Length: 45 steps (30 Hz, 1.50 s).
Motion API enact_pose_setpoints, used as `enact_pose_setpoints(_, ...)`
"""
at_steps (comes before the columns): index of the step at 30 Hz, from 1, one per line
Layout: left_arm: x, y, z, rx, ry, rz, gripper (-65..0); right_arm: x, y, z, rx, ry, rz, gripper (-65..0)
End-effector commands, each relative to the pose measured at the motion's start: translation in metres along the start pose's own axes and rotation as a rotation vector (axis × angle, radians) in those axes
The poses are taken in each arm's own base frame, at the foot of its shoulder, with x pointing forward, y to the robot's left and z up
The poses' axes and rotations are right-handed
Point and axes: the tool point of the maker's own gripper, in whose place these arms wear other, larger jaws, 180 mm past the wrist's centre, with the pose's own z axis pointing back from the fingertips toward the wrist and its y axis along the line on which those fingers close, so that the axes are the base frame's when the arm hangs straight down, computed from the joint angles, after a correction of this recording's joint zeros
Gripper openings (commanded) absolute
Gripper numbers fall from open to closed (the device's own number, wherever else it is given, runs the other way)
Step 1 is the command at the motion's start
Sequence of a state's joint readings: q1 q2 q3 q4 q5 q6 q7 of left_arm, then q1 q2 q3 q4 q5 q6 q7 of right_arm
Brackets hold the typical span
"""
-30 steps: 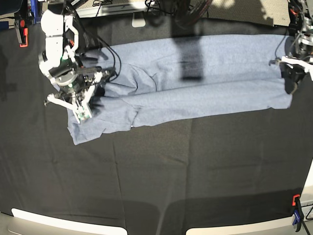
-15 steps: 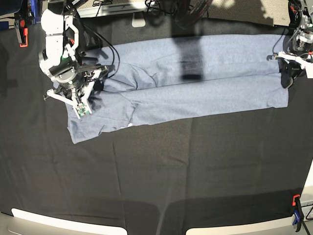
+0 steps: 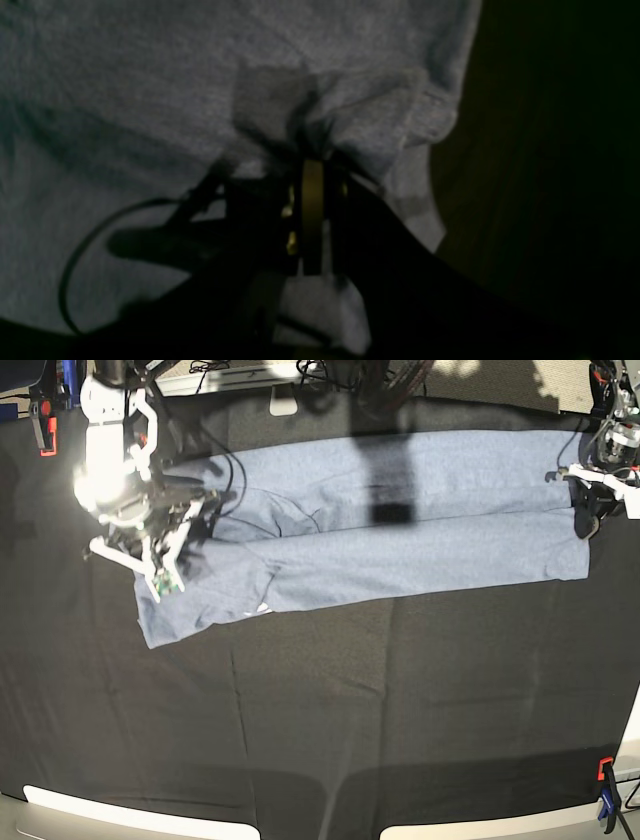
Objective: Layout the t-shirt on the table in an organized manner, then fold the t-shirt properly
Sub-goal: 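Hold the folded edge with the right gripper while the left gripper regrasps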
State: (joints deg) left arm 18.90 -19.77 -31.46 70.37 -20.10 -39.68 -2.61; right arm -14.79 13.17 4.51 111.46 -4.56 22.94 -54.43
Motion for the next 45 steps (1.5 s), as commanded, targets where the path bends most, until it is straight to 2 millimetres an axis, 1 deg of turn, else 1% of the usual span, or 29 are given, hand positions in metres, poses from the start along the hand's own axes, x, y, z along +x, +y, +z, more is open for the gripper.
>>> enact_pose_setpoints(1,0.017,0.003,0.001,-0.006,-0.046,-0.024,-65.0,0.003,-0.007,0.004,-0.028,-0.013,0.009,-65.0)
enact_pose_setpoints(3,0.017,0.004,0.001,-0.006,-0.044,-0.027,-65.0,-0.001,-0.005,0.004,-0.023,-0.004,0.009,-65.0)
enact_pose_setpoints(4,0.018,0.004,0.001,-0.006,-0.045,-0.029,-65.0,-0.001,-0.005,0.004,-0.022,-0.004,0.008,-63.2)
enact_pose_setpoints(5,0.019,0.005,0.001,-0.006,-0.045,-0.031,-65.0,0.000,-0.005,0.004,-0.021,-0.009,0.008,-59.2)
enact_pose_setpoints(6,0.020,0.006,0.001,-0.006,-0.045,-0.036,-63.4,0.002,-0.005,0.004,-0.021,-0.019,0.008,-54.5)
enact_pose_setpoints(8,0.024,0.009,0.002,-0.006,-0.045,-0.049,-49.3,0.007,-0.006,0.004,-0.022,-0.045,0.008,-45.0)
enact_pose_setpoints(9,0.027,0.012,0.002,-0.006,-0.044,-0.058,-45.1,0.012,-0.006,0.004,-0.019,-0.066,0.005,-41.6)
enact_pose_setpoints(10,0.030,0.014,0.002,-0.006,-0.043,-0.069,-44.1,0.015,-0.004,0.005,-0.008,-0.083,-0.002,-40.1)
enact_pose_setpoints(13,0.038,0.021,0.003,-0.005,-0.043,-0.078,-44.1,0.027,-0.002,0.005,0.019,-0.122,-0.025,-39.9)
enact_pose_setpoints(14,0.038,0.023,0.003,-0.004,-0.032,-0.064,-44.1,0.031,-0.003,0.005,0.023,-0.135,-0.032,-39.9)
enact_pose_setpoints(16,0.037,0.024,0.002,-0.004,-0.013,-0.030,-44.1,0.042,-0.004,0.006,0.035,-0.164,-0.045,-39.9)
enact_pose_setpoints(19,0.029,0.024,0.002,-0.004,0.031,-0.003,-44.1,0.056,-0.003,0.007,0.062,-0.202,-0.069,-39.9)
enact_pose_setpoints(22,0.020,0.024,0.003,-0.004,0.082,-0.002,-44.1,0.063,-0.003,0.009,0.078,-0.224,-0.082,-39.9)
enact_pose_setpoints(23,0.021,0.024,0.003,-0.005,0.074,0.009,-44.1,0.065,-0.002,0.009,0.086,-0.232,-0.087,-39.9)
enact_pose_setpoints(27,0.045,0.031,0.004,-0.014,0.003,0.068,-44.1,0.066,-0.002,0.009,0.089,-0.234,-0.089,-39.9)
enact_pose_setpoints(28,0.047,0.033,0.004,-0.016,0.015,0.072,-44.1,0.066,-0.002,0.009,0.089,-0.235,-0.089,-40.0)
enact_pose_setpoints(31,0.036,0.034,0.008,-0.024,0.102,0.118,-44.0,0.067,-0.001,0.009,0.090,-0.235,-0.090,-40.0)
enact_pose_setpoints(34,0.019,0.025,0.010,-0.053,0.180,0.196,-44.0,0.068,0.002,0.010,0.111,-0.245,-0.101,-40.0)
enact_pose_setpoints(37,0.011,0.022,0.013,-0.063,0.219,0.216,-44.0,0.068,0.005,0.010,0.126,-0.242,-0.110,-40.0)
enact_pose_setpoints(40,0.006,0.028,0.019,-0.037,0.228,0.189,-44.0,0.066,0.005,0.010,0.126,-0.232,-0.108,-40.0)
enact_pose_setpoints(42,0.003,0.035,0.025,-0.008,0.232,0.153,-44.0,0.066,0.005,0.010,0.126,-0.232,-0.108,-40.0)
enact_pose_setpoints(45,0.009,0.047,0.036,0.033,0.194,0.143,-44.0,0.067,0.005,0.010,0.127,-0.234,-0.109,-40.0)
